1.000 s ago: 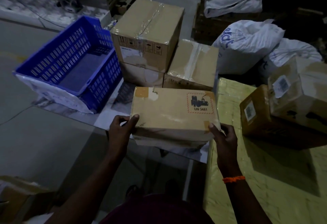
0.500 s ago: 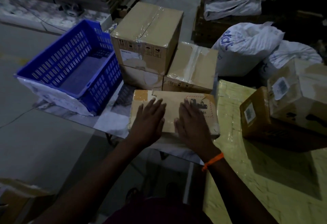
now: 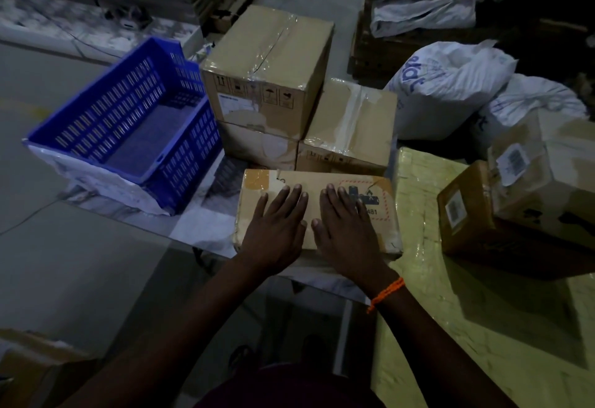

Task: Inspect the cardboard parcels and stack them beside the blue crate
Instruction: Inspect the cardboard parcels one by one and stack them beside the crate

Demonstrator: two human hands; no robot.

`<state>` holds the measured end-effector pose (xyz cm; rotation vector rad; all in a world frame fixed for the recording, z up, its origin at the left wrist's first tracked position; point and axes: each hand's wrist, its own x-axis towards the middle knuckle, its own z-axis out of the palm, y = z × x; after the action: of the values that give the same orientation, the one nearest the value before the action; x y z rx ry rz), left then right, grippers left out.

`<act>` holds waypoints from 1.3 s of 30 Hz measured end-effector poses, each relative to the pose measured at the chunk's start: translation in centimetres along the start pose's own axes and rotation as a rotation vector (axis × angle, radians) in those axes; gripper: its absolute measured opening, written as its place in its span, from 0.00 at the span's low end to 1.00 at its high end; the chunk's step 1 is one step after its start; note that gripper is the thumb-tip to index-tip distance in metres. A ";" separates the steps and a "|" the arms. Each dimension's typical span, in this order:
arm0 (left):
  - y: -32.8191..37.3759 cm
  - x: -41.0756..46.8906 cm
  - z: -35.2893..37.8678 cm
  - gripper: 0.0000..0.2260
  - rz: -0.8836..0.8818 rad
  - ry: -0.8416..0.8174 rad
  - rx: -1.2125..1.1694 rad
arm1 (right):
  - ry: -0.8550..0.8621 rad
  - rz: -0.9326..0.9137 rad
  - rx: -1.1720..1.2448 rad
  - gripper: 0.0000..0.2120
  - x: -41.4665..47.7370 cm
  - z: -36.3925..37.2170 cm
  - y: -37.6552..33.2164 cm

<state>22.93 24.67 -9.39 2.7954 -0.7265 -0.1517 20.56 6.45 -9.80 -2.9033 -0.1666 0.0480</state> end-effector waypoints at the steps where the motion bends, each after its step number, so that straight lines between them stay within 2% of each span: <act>1: 0.1 -0.5 -0.1 0.31 -0.001 -0.009 -0.009 | -0.015 -0.014 0.009 0.35 -0.5 -0.2 0.1; 3: 0.2 -2.1 -0.2 0.32 -0.009 -0.016 -0.021 | -0.039 -0.031 0.033 0.36 -2.0 -0.5 0.5; 8: -0.8 -6.5 1.7 0.31 0.021 0.009 0.060 | 0.086 -0.036 -0.034 0.32 -6.4 0.7 1.3; 12: -1.0 -7.1 2.3 0.32 0.038 0.040 0.072 | 0.118 -0.033 -0.069 0.32 -7.6 1.9 1.4; 18: -1.0 -6.4 2.3 0.32 0.041 0.052 0.064 | 0.093 -0.039 -0.068 0.31 -6.9 1.6 1.7; 21: -1.2 -6.0 1.2 0.28 0.042 0.095 -0.035 | 0.061 -0.063 0.049 0.30 -5.8 -0.1 2.7; 23: -1.9 -5.2 0.1 0.25 -0.008 0.130 -0.131 | 0.153 -0.037 0.114 0.24 -4.8 -1.3 3.7; 25: -3.5 -4.0 -0.3 0.25 -0.135 0.195 -0.195 | 0.300 0.096 0.164 0.20 -3.4 -2.4 5.1; 26: -4.2 -3.5 -0.5 0.27 -0.211 0.218 -0.296 | 0.316 0.207 0.233 0.21 -2.8 -3.0 5.8; 28: -5.4 -2.5 -1.7 0.30 -0.353 0.193 -0.686 | 0.212 0.405 0.524 0.25 -1.6 -4.0 6.7; 30: -5.7 -1.8 -2.7 0.25 -0.496 0.088 -1.017 | 0.118 0.507 0.886 0.20 -0.6 -4.5 7.2; 31: -5.8 -1.8 -3.2 0.23 -0.531 0.046 -1.114 | 0.115 0.524 0.976 0.18 -0.4 -4.6 7.3; 36: -5.9 -4.0 -3.8 0.32 -0.571 0.122 -1.219 | 0.204 0.630 1.231 0.15 -2.0 -4.5 7.3; 39: -6.0 -6.2 -3.6 0.30 -0.564 0.206 -1.303 | 0.267 0.706 1.336 0.04 -4.3 -4.2 7.0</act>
<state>20.97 33.56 -7.29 1.6142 0.2315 -0.2917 17.26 -1.75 -7.24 -1.4871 0.6720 -0.0817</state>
